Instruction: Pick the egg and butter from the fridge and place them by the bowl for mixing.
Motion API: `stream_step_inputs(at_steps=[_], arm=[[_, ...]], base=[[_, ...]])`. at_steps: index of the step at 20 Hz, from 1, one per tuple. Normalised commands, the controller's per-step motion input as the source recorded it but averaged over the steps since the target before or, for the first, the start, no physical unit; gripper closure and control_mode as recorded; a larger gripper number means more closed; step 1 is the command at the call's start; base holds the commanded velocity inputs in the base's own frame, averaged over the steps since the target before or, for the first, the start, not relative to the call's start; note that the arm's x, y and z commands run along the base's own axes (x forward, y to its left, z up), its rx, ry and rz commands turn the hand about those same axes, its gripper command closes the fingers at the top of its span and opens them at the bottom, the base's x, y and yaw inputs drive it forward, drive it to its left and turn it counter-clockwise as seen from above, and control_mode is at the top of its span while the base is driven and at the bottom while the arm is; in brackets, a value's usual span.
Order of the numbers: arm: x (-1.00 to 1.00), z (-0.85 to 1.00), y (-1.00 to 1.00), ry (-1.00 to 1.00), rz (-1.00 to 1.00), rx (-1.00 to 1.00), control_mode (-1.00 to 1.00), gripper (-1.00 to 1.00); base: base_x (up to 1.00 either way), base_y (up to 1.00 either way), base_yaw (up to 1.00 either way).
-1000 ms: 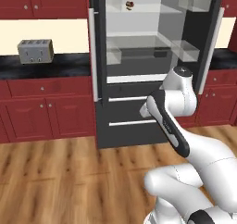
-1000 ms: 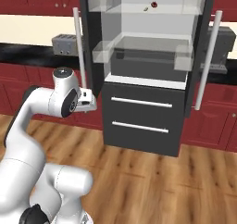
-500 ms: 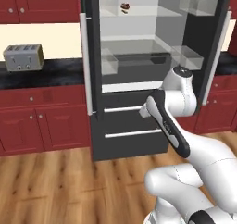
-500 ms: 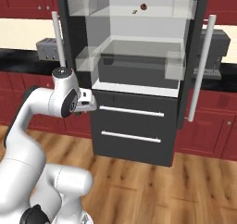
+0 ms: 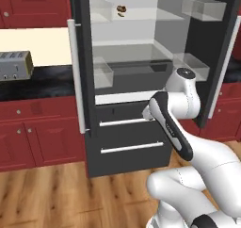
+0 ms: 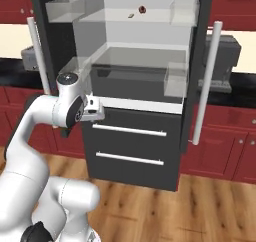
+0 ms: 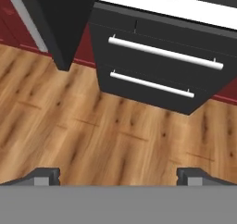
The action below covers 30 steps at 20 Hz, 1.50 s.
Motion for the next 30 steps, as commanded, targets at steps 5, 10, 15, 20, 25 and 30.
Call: stream_step_inputs(at_steps=[5,10,15,20,25,30], arm=[[0.0,0.0,0.0,0.0,0.0,0.0,1.0,-1.0],[0.0,0.0,0.0,0.0,0.0,0.0,1.0,-1.0],[0.0,0.0,0.0,0.0,0.0,0.0,1.0,-1.0],[0.0,0.0,0.0,0.0,0.0,0.0,1.0,-1.0],[0.0,0.0,0.0,0.0,0.0,0.0,1.0,-1.0],[0.0,0.0,0.0,0.0,0.0,0.0,1.0,-1.0]], base=[[0.62,-0.44,0.0],[0.67,-0.3,0.0],[0.65,-0.08,0.02],[0.67,-0.14,0.05],[0.72,-0.17,0.04],[0.65,-0.22,0.03]])
